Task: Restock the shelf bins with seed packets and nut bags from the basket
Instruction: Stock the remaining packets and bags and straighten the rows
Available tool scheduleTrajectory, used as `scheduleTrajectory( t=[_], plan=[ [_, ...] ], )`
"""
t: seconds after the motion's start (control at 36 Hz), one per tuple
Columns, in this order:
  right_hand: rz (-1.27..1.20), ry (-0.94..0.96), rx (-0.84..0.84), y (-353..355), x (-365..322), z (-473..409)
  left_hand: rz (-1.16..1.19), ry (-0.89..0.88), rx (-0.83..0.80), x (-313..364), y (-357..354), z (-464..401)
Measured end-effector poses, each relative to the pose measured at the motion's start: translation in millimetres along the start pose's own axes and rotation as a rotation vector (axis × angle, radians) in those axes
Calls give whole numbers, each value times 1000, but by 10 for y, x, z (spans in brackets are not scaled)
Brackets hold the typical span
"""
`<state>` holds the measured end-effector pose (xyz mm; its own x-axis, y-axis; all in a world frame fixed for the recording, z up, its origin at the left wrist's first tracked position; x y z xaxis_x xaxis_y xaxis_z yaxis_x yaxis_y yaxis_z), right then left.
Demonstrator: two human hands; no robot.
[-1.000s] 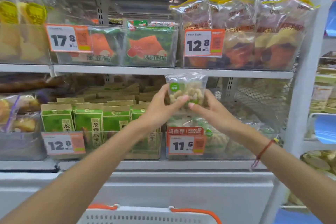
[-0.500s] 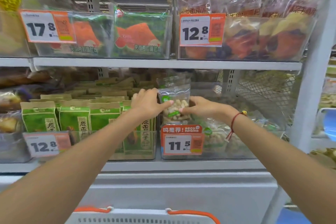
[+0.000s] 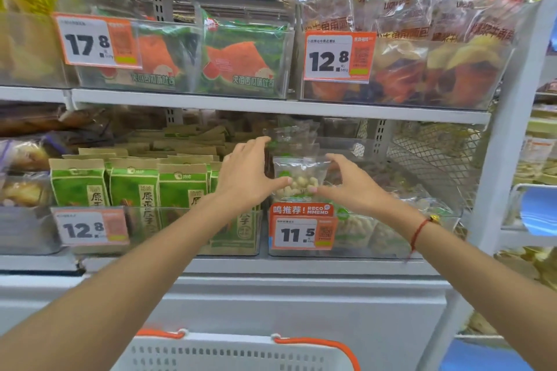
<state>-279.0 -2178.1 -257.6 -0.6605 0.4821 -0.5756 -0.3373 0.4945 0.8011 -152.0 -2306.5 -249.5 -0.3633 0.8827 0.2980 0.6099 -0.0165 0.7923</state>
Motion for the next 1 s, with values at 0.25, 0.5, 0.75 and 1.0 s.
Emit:
scheduleTrajectory(
  t=[0.25,0.5,0.75,1.0],
  plan=[
    [-64,266,238,-222,-156,971,200,-108,288,-32,260,1115],
    [425,286,-475,-1206,-95,1088,199,99,-121,-574,-182,1890],
    [663,9,-1066,-2808,874,1608,134,486,-682,-1653,-1131,3236],
    [756,2,-1111,-3686,1679,2403,-18,489,-971,-1811,-1723,4300]
  ],
)
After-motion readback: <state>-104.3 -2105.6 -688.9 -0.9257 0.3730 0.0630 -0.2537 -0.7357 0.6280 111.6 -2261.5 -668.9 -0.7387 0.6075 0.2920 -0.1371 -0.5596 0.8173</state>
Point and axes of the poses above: each hand's wrist, its own z-axis away from the middle knuckle, its own y-axis out of the back of the hand, x = y × z, the point moved 3 cm from there along -z, towards the middle knuckle, and after that the axes turned 7 degrees about -y, right-handed, at the moved point
